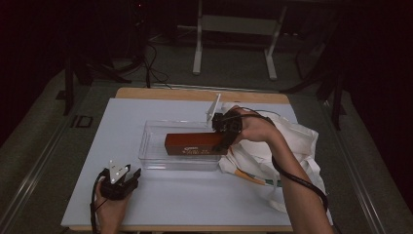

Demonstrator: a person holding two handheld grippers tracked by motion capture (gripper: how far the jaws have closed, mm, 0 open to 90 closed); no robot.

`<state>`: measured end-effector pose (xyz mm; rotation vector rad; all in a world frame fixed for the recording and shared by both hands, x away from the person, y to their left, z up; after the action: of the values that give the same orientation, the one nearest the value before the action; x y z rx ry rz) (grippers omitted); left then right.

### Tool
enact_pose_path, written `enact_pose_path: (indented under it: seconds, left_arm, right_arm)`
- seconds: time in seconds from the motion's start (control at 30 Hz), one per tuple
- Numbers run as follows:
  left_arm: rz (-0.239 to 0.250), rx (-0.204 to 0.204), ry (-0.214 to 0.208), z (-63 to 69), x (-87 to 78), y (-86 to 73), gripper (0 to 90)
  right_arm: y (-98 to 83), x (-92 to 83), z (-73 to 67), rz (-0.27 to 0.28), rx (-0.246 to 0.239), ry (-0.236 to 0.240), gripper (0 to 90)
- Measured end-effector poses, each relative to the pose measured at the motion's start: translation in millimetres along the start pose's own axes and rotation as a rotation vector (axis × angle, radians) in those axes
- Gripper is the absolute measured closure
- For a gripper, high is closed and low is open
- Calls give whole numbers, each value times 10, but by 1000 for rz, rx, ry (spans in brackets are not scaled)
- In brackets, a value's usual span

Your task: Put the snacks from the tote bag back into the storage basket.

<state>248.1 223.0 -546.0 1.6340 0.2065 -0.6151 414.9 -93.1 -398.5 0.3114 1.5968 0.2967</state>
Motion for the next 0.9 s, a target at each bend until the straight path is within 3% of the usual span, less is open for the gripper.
enact_pose_path:
  seconds: [0.9]
  left_arm:
    - [1,-1,-1,2,2,0,574]
  right_arm:
    - [132,182,-21,-33,-30,21,427]
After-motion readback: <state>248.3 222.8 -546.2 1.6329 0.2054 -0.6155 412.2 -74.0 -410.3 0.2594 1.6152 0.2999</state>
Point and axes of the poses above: each handheld gripper's, and its own axes: x roughly forward along the jaws, y roughly out of its top, z roughly to its right, the point moved 1 cm from there along x, roughly forward along the jaws, and after that the axes turned 5 degrees about z, right-handed, at the moved point
